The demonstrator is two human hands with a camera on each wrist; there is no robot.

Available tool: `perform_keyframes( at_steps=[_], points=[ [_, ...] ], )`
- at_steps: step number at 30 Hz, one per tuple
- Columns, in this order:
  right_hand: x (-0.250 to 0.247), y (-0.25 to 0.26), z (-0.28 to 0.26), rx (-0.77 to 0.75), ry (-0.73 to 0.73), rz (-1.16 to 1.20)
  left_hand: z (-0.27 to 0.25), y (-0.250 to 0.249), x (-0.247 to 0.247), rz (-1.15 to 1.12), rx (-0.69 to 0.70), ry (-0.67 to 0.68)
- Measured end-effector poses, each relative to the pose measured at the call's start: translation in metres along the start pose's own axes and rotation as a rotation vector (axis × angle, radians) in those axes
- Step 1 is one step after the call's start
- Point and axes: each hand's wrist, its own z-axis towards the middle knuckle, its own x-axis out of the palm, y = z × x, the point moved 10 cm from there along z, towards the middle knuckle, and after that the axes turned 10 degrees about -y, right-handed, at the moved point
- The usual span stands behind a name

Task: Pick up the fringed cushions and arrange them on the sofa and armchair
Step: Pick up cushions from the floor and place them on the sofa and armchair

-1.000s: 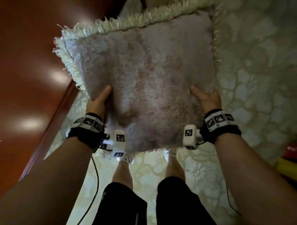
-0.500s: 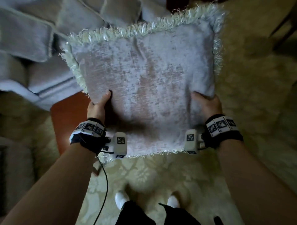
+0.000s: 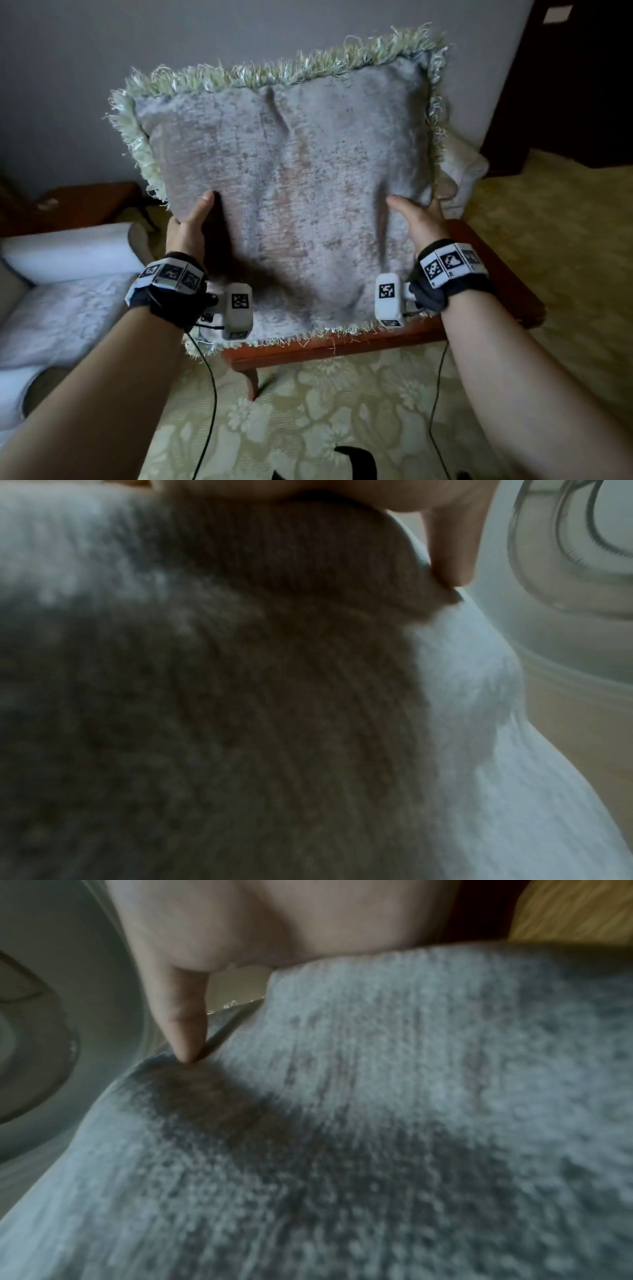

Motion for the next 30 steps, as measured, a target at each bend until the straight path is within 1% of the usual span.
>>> perform_keyframes(
  at_steps=[3, 5, 8, 12, 16, 18, 23, 25, 27, 30],
  points=[
    [0.050, 0.017, -0.031, -0.030, 0.076, 0.021, 0.026, -0.035, -0.059, 0.018, 0.045, -0.092],
    [0.081, 0.030, -0.056, -0.063, 0.138, 0.018, 0.027, -0.065, -0.089, 0.028, 0.092, -0.110],
    [0.126, 0.035, -0.087, -0.066, 0.219, 0.033, 0.019, -0.108, -0.126, -0.010, 0.156, -0.105],
    [0.178, 0.042, -0.129, -0.111, 0.242, 0.049, 0.020, -0.149, -0.179, -0.007, 0.211, -0.109],
    [0.224, 0.048, -0.165, -0.145, 0.267, 0.056, 0.032, -0.179, -0.230, 0.035, 0.263, -0.149],
    [0.252, 0.046, -0.178, -0.122, 0.309, 0.101, 0.040, -0.191, -0.256, 0.060, 0.287, -0.186],
    [0.335, 0.038, -0.204, -0.132, 0.385, 0.068, 0.072, -0.206, -0.326, 0.095, 0.301, -0.318],
    [0.372, 0.029, -0.208, -0.099, 0.414, 0.049, 0.083, -0.210, -0.350, 0.099, 0.311, -0.365],
    [0.409, 0.021, -0.213, -0.100, 0.459, 0.050, 0.101, -0.212, -0.373, 0.114, 0.317, -0.420],
    [0.469, 0.002, -0.211, -0.079, 0.481, 0.061, 0.123, -0.213, -0.405, 0.118, 0.307, -0.491]
  ],
)
